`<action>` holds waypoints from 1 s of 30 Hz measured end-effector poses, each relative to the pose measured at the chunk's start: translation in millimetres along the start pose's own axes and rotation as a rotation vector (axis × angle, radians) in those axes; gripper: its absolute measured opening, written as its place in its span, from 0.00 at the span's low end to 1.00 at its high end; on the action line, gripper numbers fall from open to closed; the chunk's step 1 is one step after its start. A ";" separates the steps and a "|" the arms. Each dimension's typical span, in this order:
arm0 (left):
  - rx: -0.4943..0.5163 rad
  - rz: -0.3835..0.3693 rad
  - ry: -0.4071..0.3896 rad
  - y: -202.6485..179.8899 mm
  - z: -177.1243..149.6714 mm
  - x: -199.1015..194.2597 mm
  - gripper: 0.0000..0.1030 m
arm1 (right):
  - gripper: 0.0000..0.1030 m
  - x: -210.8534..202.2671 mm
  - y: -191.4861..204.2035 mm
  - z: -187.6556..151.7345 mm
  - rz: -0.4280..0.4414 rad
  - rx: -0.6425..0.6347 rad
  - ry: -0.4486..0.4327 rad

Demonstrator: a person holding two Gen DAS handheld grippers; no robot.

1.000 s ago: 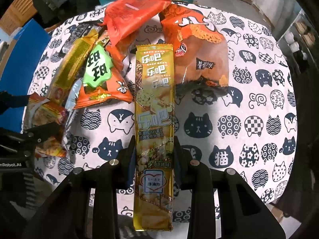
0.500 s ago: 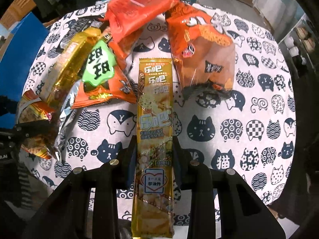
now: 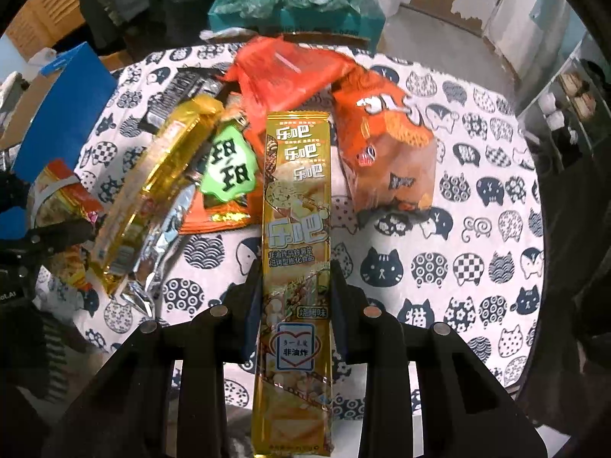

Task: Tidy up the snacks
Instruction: 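Carry both packets into the cardboard box and open both tools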

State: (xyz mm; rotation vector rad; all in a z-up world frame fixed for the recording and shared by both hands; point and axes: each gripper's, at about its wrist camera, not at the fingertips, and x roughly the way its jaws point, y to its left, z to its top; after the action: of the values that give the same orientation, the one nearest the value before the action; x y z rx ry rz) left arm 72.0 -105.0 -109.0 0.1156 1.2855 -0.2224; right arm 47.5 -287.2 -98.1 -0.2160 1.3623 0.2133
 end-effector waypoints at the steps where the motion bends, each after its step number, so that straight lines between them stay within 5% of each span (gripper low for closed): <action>1: 0.008 0.010 -0.010 -0.9 1.4 -2.1 0.46 | 0.29 -3.0 2.1 1.1 -0.003 -0.004 -0.006; 30: 0.005 0.218 -0.231 82.1 -17.2 -86.8 0.45 | 0.29 -78.3 106.6 60.0 0.103 -0.139 -0.172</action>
State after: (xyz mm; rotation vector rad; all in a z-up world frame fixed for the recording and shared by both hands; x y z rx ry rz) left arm 51.8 -13.0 -33.7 0.2265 1.0337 -0.0500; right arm 59.5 -170.2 -12.8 -0.2378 1.1898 0.4046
